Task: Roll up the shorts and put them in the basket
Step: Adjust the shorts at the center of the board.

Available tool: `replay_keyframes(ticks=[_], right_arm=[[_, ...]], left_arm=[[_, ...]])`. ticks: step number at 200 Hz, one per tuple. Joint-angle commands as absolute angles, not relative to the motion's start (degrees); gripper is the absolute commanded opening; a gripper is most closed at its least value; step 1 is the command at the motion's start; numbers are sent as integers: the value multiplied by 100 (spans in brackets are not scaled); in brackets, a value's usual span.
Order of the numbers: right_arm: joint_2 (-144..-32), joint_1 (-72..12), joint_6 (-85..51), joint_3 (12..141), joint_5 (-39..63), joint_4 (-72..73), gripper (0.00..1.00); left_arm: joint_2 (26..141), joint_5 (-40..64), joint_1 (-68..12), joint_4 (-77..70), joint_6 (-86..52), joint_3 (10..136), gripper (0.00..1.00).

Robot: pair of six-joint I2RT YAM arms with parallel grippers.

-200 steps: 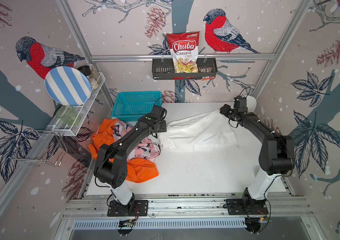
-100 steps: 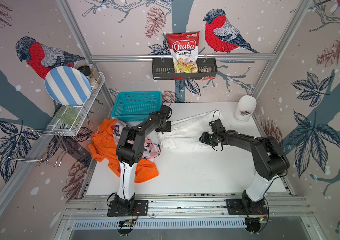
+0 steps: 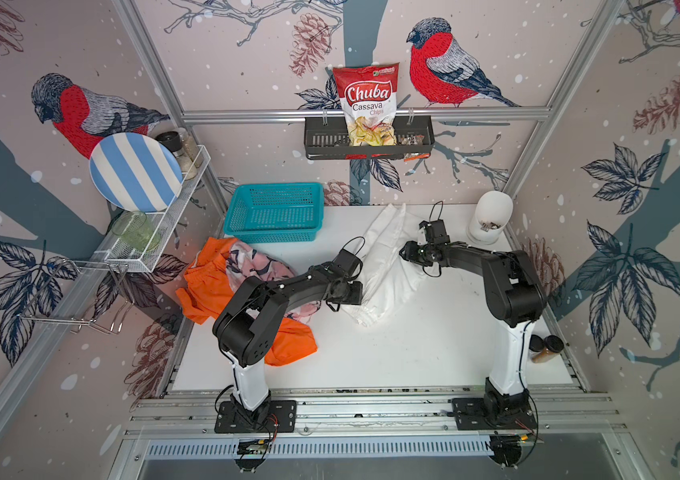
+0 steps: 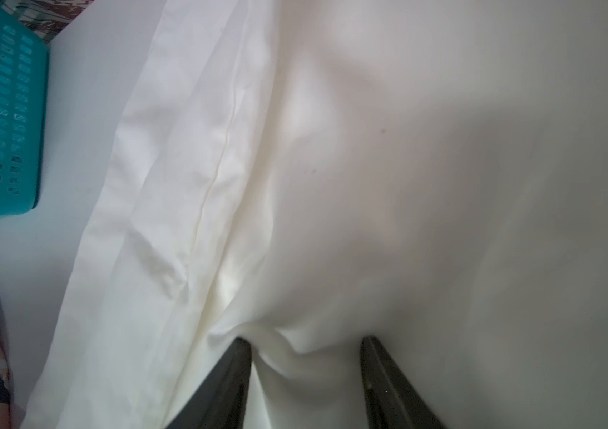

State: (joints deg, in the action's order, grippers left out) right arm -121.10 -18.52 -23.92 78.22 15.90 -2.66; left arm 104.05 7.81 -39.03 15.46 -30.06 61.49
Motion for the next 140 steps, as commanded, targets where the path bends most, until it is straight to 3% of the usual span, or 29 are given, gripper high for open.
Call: replay_keyframes(ticks=[1,32,68,140], right_arm=[[-12398,-2157,-1963,8370,2087,-853,52],[-12112,-2268,-1951,8798,1812,-1448,51],[-10865,-2306,-1961,8275,1356,-1865,51],[-9072,-3512,-2458,6627,812,-2361,53]], left_arm=[[10365,1256,-4460,1167,-3879,5902,55],[10430,927,-5062,1161,-4118,6380,55],[9965,145,-5071,1697,-4003,6496,58],[9195,369,-3850,1743,-3544,5748,59]])
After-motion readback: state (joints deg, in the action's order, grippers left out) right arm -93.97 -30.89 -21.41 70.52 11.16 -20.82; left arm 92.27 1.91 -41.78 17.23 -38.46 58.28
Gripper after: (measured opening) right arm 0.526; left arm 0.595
